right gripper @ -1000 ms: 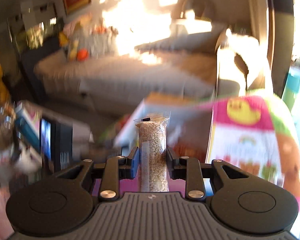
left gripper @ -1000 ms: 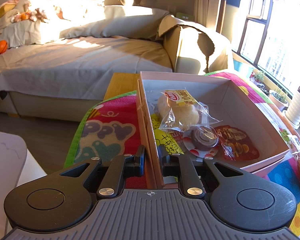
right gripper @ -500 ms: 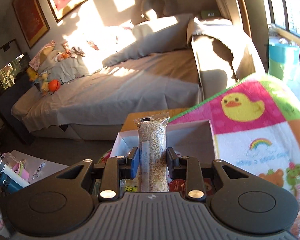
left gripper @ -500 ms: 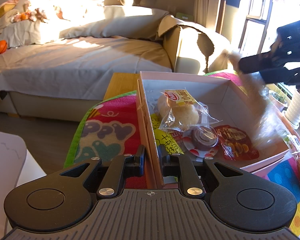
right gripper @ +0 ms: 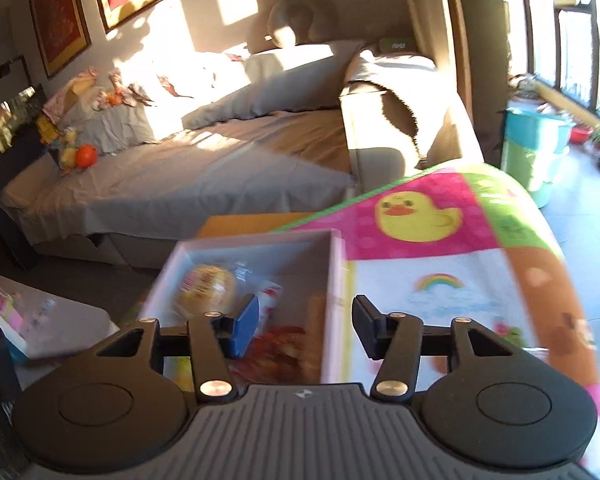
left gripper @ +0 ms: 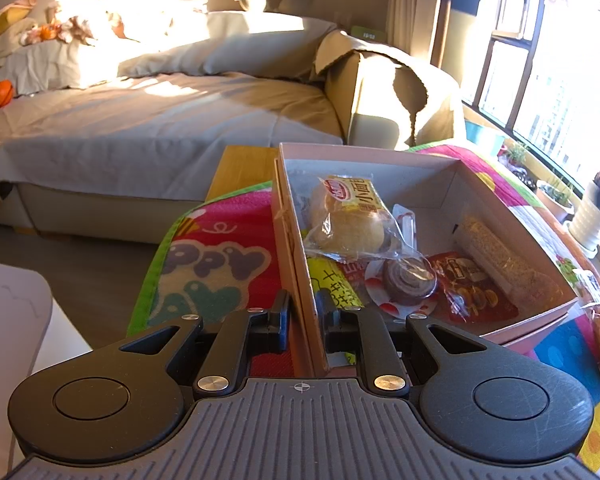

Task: Organize objects
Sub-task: 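Carry the rice cracker stick into the pink box and release, then grasp the brown bread loaf packet with the right tool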

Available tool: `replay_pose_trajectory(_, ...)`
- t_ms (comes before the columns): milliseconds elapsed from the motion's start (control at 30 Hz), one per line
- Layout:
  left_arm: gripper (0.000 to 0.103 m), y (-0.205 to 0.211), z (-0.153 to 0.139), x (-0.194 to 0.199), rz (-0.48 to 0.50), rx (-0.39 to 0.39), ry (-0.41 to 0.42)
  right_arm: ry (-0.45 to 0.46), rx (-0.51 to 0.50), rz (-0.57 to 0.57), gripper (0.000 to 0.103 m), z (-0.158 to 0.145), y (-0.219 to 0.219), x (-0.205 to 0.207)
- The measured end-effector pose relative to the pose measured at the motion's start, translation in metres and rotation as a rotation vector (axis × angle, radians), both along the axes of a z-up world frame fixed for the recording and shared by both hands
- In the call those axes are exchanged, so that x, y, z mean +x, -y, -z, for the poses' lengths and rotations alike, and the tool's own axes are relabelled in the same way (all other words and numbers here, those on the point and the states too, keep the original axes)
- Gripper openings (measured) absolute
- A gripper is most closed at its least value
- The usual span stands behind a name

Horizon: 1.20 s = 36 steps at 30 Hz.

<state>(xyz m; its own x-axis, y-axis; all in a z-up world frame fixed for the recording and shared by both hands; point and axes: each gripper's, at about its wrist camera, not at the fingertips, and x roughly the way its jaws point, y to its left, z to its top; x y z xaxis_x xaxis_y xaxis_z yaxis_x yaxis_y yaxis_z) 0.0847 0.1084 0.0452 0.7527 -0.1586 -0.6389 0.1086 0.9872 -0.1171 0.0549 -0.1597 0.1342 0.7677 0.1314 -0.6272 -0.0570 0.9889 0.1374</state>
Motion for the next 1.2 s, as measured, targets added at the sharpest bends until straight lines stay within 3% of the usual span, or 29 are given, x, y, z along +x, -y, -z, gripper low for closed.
replay_pose_trajectory(233, 0.017, -0.001, 0.0, 0.0, 0.002, -0.008, 0.0, -0.03, -0.216, 0.188, 0.077, 0.019, 0.049, -0.057)
replay_pose_trajectory(333, 0.017, -0.001, 0.0, 0.0, 0.002, -0.007, -0.001, -0.078, -0.248, 0.202, 0.083, 0.039, 0.059, -0.073)
replay_pose_trajectory(633, 0.017, -0.001, 0.001, 0.0, 0.005, -0.001, -0.001, -0.172, -0.239, 0.141, 0.083, 0.084, 0.045, -0.061)
replay_pose_trajectory(900, 0.017, -0.001, 0.001, 0.0, 0.005, 0.0, -0.001, -0.113, -0.086, -0.084, 0.083, 0.072, 0.024, -0.072)
replay_pose_trajectory(1033, 0.017, -0.001, 0.001, 0.0, 0.005, 0.0, -0.001, -0.087, -0.165, 0.039, 0.083, 0.068, 0.033, -0.067)
replay_pose_trajectory(1100, 0.017, -0.001, 0.001, 0.0, 0.005, -0.001, -0.001, -0.103, -0.176, 0.14, 0.077, 0.071, 0.049, -0.058)
replay_pose_trajectory(1167, 0.017, -0.001, 0.001, 0.0, 0.005, 0.0, -0.001, -0.115, -0.169, 0.223, 0.061, 0.073, 0.068, -0.051)
replay_pose_trajectory(1200, 0.017, -0.001, 0.001, 0.0, 0.005, 0.0, -0.001, -0.114, -0.154, 0.256, 0.059, 0.075, 0.078, -0.048)
